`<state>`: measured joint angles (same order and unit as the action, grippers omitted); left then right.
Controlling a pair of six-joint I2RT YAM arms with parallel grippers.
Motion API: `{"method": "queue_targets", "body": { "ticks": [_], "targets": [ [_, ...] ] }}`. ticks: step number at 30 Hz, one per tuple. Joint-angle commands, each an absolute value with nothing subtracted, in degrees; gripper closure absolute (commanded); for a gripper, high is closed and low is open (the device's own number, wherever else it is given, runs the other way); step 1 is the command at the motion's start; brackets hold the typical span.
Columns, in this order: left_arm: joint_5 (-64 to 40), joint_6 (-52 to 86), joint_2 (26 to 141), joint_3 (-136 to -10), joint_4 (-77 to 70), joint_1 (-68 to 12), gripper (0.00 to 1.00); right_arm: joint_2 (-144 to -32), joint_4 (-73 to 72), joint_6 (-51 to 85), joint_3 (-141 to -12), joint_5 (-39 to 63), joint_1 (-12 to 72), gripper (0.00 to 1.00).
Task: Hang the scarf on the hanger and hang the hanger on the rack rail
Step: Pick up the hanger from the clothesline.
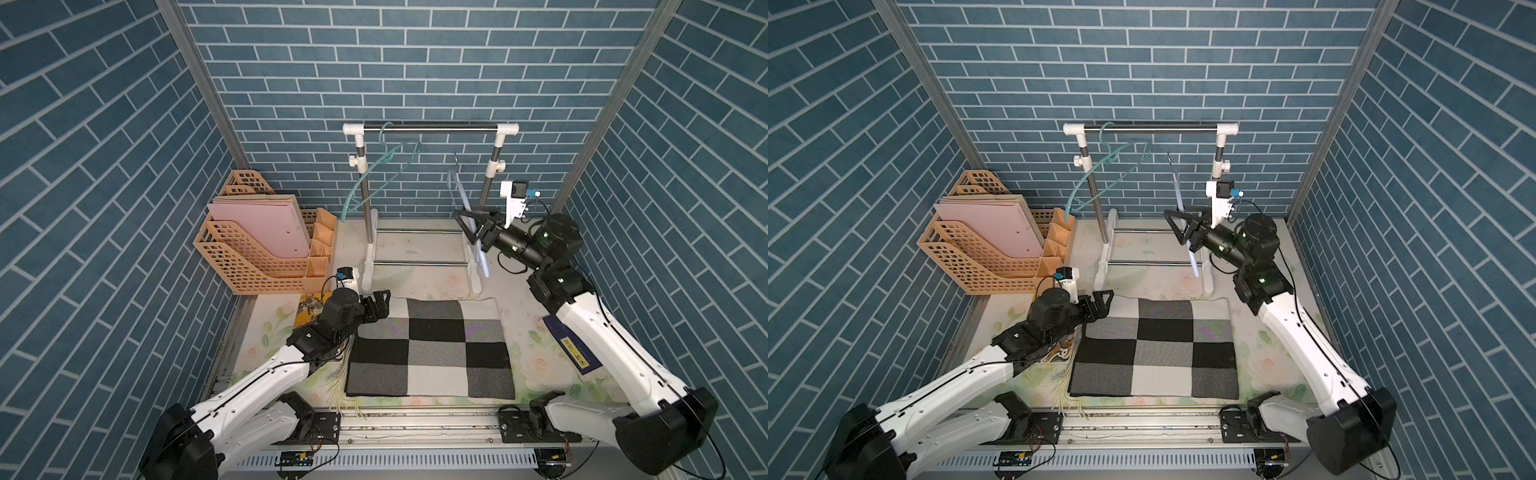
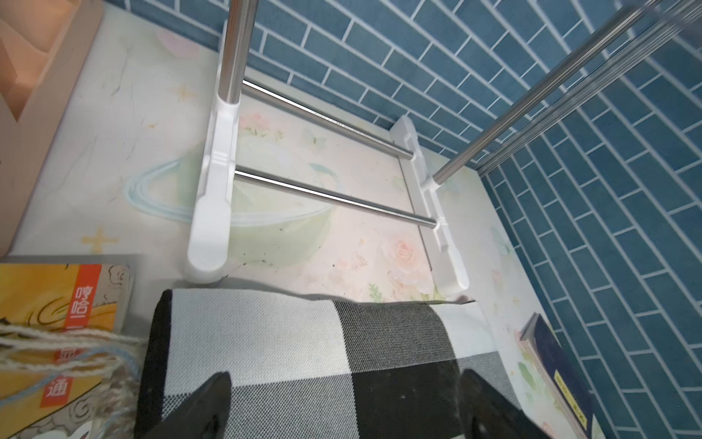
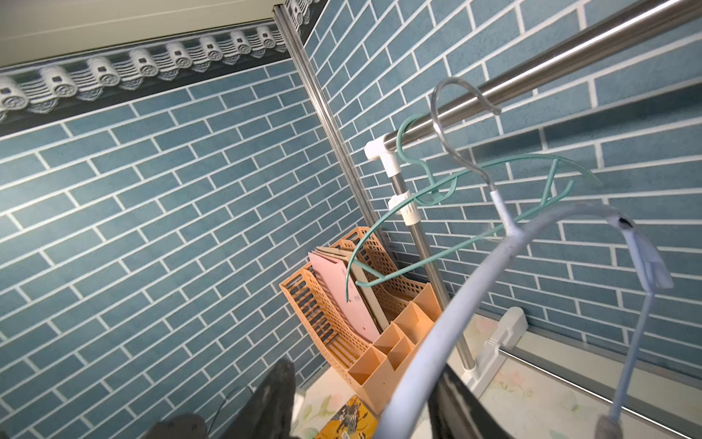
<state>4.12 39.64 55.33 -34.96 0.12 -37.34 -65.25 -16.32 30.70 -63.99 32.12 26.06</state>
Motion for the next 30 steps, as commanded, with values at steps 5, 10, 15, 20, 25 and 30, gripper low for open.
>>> {"method": "queue_targets", "body": {
  "ticks": [5, 10, 15, 20, 25, 30],
  "targets": [
    [-0.02, 43.23, 49.92, -41.60, 3.13, -39.60, 0.05, -46.39, -15.45, 17.26, -42.94, 15.39, 35.65, 1.00],
    [7.58, 44.24, 49.69, -47.93, 4.53, -49.97, 0.05, -37.26, -19.03, 15.67, -29.59, 7.05, 41.32, 1.00],
    [14.18, 44.49, 54.74, -53.94, 5.42, -57.33, 0.05, -32.72, -23.16, 15.02, -21.35, 3.30, 44.57, 1.00],
    [15.25, 47.96, 64.15, -59.33, 7.44, -58.47, 0.05, -30.30, -27.32, 14.15, -15.21, 0.12, 47.52, 1.00],
    [14.53, 51.20, 73.87, -67.58, 11.02, -58.80, 0.06, -29.74, -28.47, 13.42, -13.08, -1.71, 48.88, 1.00],
    [15.09, 52.00, 81.40, -74.02, 12.95, -58.97, 0.07, -30.76, -28.56, 12.80, -12.76, -1.76, 49.39, 1.00]
  ]
}}
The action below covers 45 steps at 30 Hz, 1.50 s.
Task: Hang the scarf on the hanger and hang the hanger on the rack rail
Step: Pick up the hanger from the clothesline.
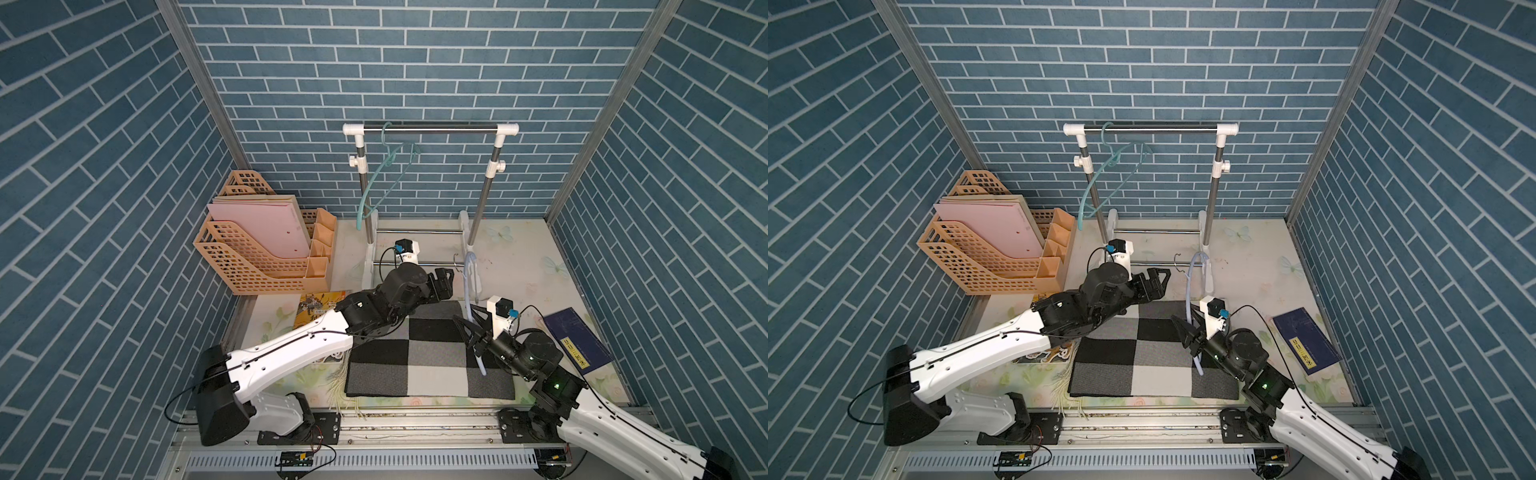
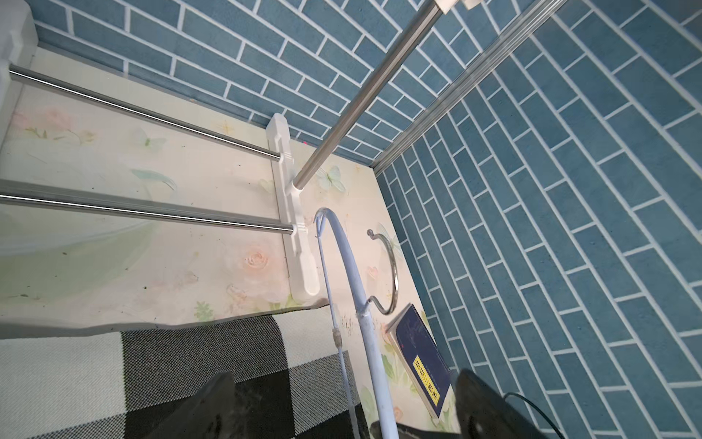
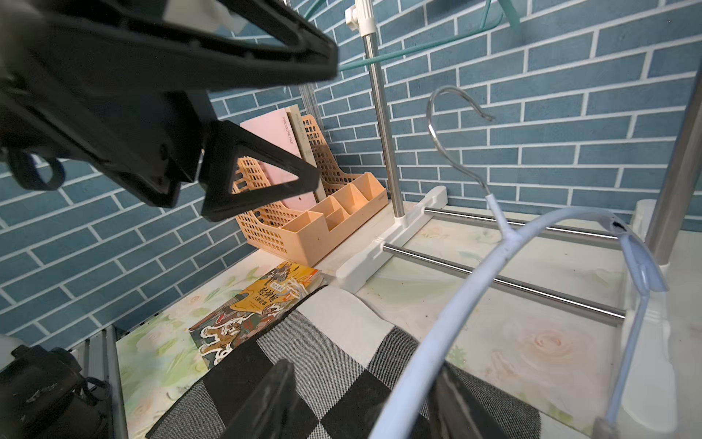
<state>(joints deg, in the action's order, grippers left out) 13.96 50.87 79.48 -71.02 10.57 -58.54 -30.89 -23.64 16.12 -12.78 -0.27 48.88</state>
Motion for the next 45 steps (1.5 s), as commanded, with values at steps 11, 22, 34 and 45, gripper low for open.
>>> {"method": "queue_targets", "body": {
  "ticks": [11, 22, 34, 45],
  "targets": [
    [7.91, 51.24, 93.68, -82.19, 10.32, -56.83, 0.33, -32.10, -29.18, 12.57, -12.77, -1.18, 49.77, 1.00],
    [7.56, 51.69, 94.37, -82.68, 8.19, -55.16, 0.57, -33.09, -27.79, 12.44, -13.88, -0.40, 49.92, 1.00],
    [8.48, 50.30, 94.36, -84.32, 10.89, -54.84, 0.95, -34.20, -27.38, 12.32, -14.25, 0.26, 50.04, 1.00],
    [15.68, 45.53, 89.22, -78.05, 8.35, -54.84, 1.00, -39.53, -3.86, 23.53, -28.18, -3.21, 50.01, 0.01]
  ]
}}
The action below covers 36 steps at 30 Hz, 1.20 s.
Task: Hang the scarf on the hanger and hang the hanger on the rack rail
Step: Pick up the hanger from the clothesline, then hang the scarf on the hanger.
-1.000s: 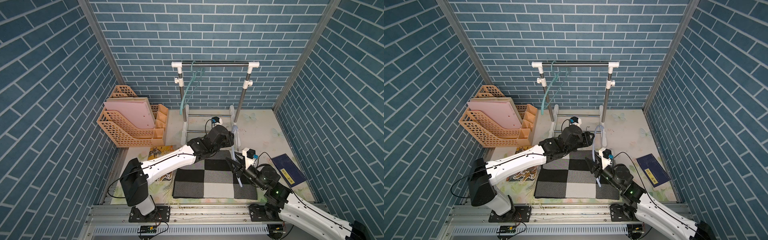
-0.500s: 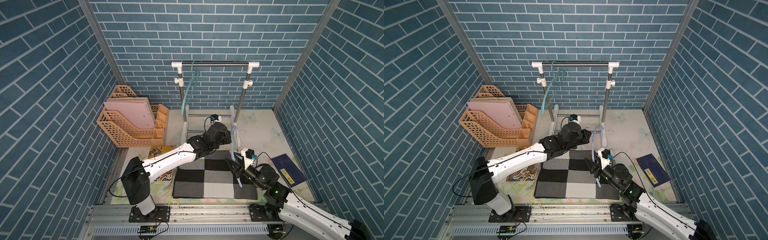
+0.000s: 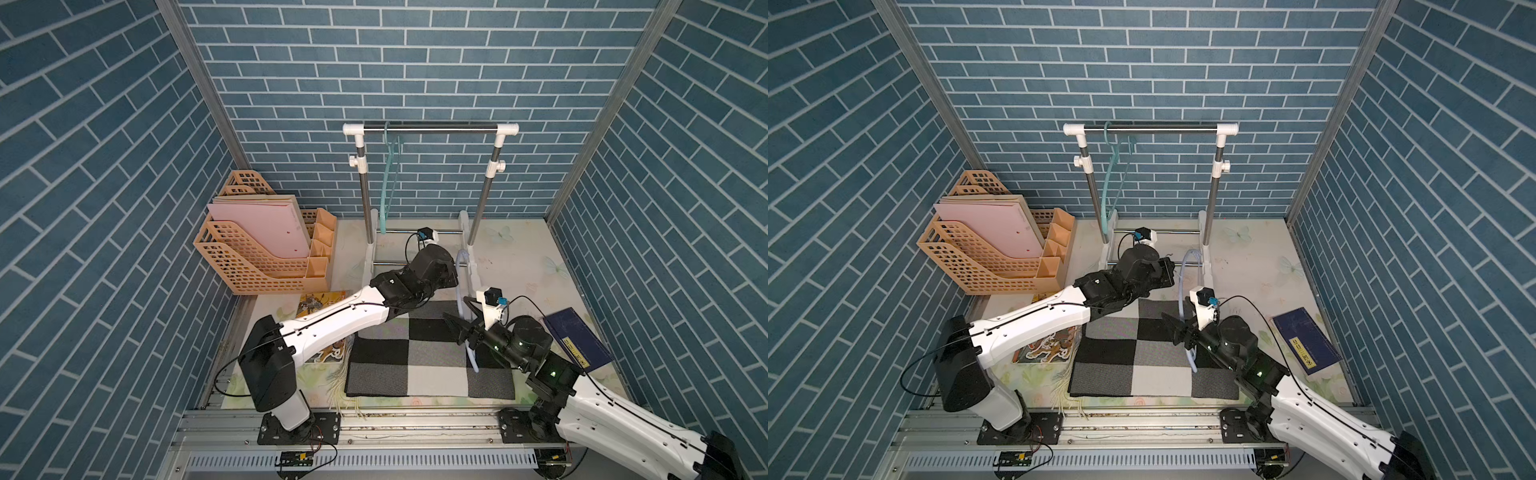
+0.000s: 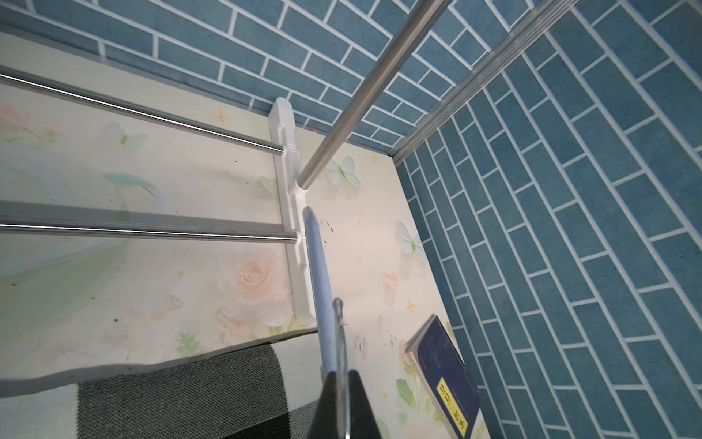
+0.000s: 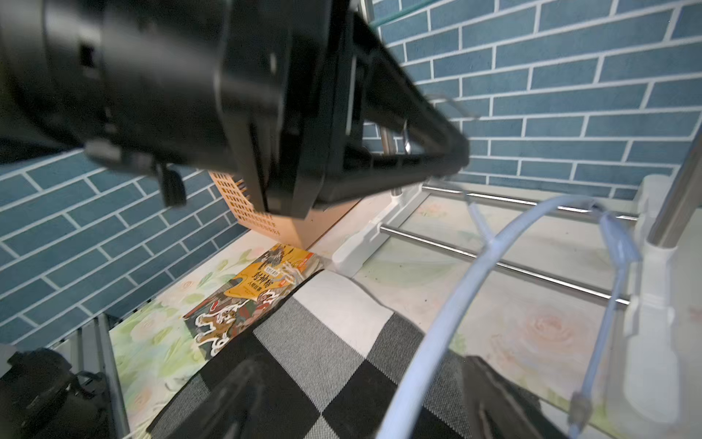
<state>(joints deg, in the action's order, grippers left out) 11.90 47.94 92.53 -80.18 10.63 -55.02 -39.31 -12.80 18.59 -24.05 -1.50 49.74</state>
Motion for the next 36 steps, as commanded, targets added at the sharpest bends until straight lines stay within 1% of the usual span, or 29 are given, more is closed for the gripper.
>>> {"method": "queue_targets", "body": {
  "ticks": [1, 6, 10, 12, 14, 18, 25, 30, 32, 35, 36],
  "targets": [
    [16.60, 45.03, 88.45, -77.00, 7.80, -54.84, 1.00, -39.71, -1.02, 24.76, -29.65, -2.71, 50.01, 0.00],
    [20.99, 43.29, 84.37, -73.98, 6.15, -54.84, 1.00, -40.14, 14.94, 30.68, -36.37, -0.82, 49.93, 0.00],
    [23.13, 42.20, 80.18, -68.84, 4.60, -54.83, 1.00, -40.11, 29.85, 38.52, -41.62, -8.54, 49.20, 0.00],
    [21.94, 42.29, 77.05, -63.83, 1.62, -55.03, 1.00, -41.27, 35.67, 41.83, -43.51, -10.89, 47.28, 0.00],
    [20.42, 42.48, 74.33, -59.16, -1.04, -55.58, 1.00, -42.29, 38.70, 43.39, -43.59, -10.06, 43.01, 0.00],
    [18.67, 42.92, 70.36, -53.61, -2.44, -58.65, 1.00, -44.72, 40.19, 42.85, -40.48, -7.30, 33.45, 0.04],
    [21.51, 43.96, 66.67, -46.58, -5.32, -64.88, 1.00, -48.11, 37.08, 42.98, -34.91, -6.13, 22.22, 0.17],
    [22.10, 44.66, 65.37, -44.13, -6.89, -65.57, 1.00, -52.44, 34.86, 42.97, -32.95, -5.08, 17.32, 0.29],
    [22.54, 45.24, 65.22, -43.81, -6.29, -65.69, 1.00, -54.48, 34.51, 42.45, -33.05, -4.68, 16.81, 0.33],
    [23.57, 46.15, 65.11, -42.65, -6.21, -65.83, 1.00, -56.89, 33.39, 42.28, -31.97, -3.85, 16.52, 0.42],
    [23.85, 46.41, 65.17, -42.26, -6.28, -65.83, 1.00, -58.01, 33.00, 42.28, -31.75, -3.44, 16.53, 0.43]
  ]
}}
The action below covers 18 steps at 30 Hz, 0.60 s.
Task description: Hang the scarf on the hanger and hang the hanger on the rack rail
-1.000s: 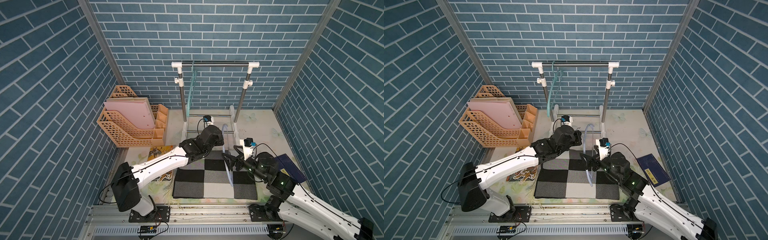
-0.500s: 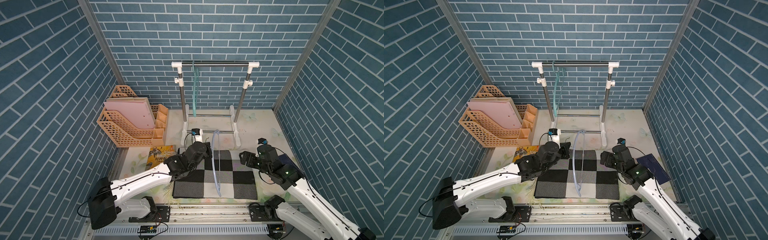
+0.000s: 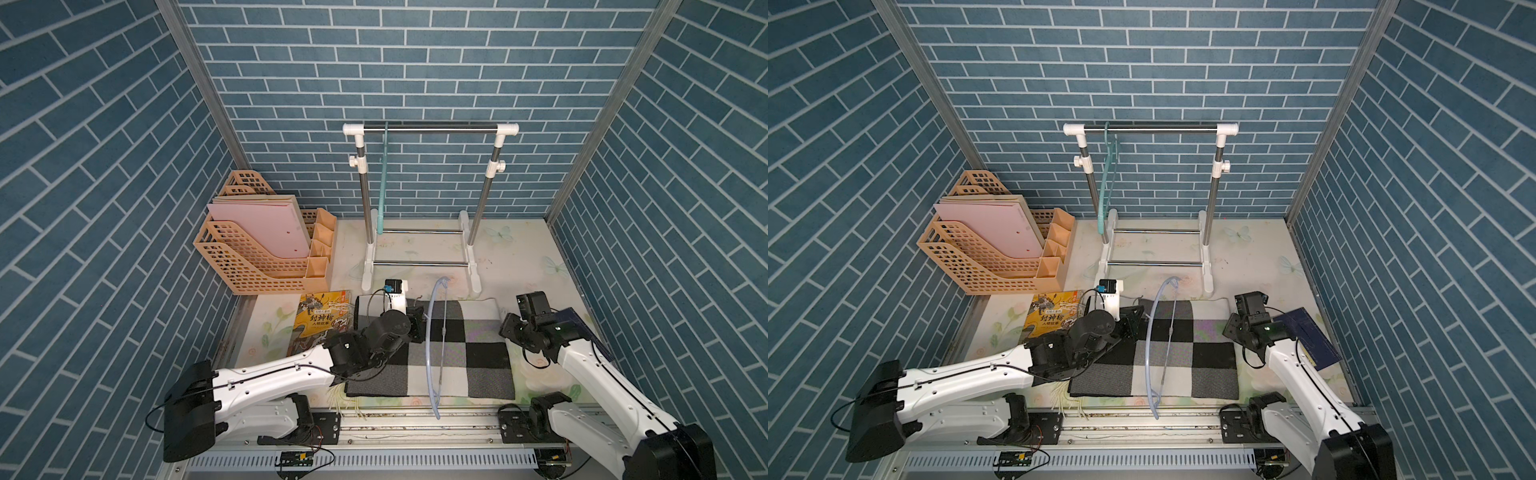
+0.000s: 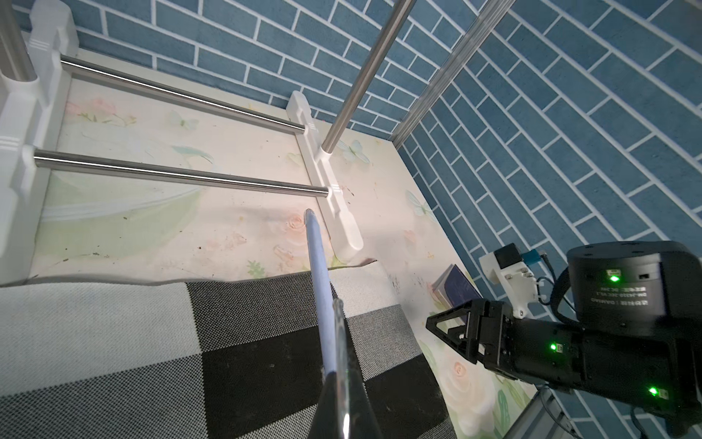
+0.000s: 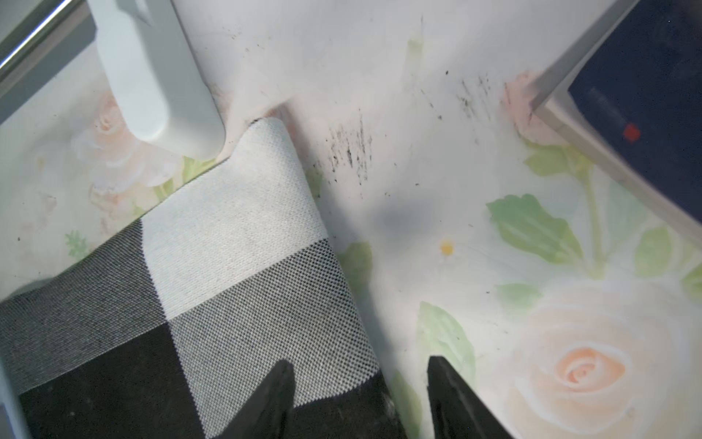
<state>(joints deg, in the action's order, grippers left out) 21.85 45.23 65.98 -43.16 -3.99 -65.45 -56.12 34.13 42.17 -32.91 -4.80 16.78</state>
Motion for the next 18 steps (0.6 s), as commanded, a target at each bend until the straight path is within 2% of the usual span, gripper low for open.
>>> {"method": "queue_targets", "body": {
  "ticks": [1, 11, 17, 18],
  "targets": [
    [24.09, 46.68, 65.30, -42.00, -6.32, -65.91, 1.00, -59.11, 32.58, 42.28, -31.49, -3.15, 16.55, 0.43],
    [24.58, 47.60, 66.42, -39.91, -7.41, -66.24, 1.00, -62.93, 29.23, 42.30, -28.77, -2.07, 16.44, 0.46],
    [24.87, 47.61, 66.51, -39.60, -7.31, -66.29, 1.00, -63.52, 27.90, 41.58, -28.10, -0.33, 16.46, 0.68],
    [24.95, 47.61, 66.61, -39.56, -7.30, -66.31, 1.00, -63.41, 27.87, 41.53, -28.03, -0.05, 16.44, 0.69]
  ]
}}
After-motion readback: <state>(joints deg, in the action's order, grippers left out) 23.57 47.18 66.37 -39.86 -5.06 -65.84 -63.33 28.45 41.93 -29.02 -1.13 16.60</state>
